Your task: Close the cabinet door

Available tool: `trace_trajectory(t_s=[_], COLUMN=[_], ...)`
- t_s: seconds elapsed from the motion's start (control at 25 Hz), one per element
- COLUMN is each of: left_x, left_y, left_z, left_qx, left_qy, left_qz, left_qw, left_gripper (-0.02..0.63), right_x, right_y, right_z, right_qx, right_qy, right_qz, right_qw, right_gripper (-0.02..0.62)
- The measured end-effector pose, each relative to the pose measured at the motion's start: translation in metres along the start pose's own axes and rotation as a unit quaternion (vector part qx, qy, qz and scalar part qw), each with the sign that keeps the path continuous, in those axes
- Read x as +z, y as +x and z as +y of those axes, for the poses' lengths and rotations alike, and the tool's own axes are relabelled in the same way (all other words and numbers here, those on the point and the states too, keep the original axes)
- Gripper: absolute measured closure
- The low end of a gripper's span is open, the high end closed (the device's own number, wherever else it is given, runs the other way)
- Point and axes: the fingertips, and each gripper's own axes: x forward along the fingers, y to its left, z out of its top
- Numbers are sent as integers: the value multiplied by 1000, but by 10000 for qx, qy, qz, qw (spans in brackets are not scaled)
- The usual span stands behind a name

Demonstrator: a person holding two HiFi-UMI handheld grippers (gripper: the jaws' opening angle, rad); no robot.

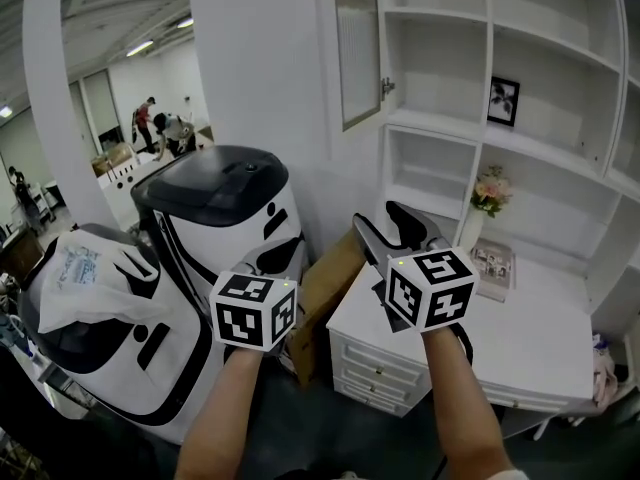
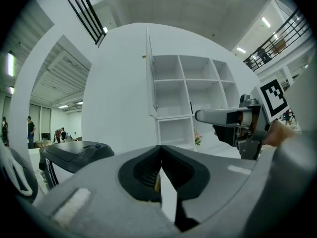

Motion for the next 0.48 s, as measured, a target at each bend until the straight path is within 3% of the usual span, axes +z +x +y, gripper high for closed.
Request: trace_trajectory(t_s=[0.48], left_x=[5], left_y=[37], left_z=[38], left_qx=[-119], left_qy=[21], left_qz=[-74], left_qw=[9999], left_gripper=[601], right_x=[20], right_y=[58], right_z=[-9], right_qx=[-45], right_qy=[-149], right_qz=[-176], right_qw=[9997], right_gripper=[353])
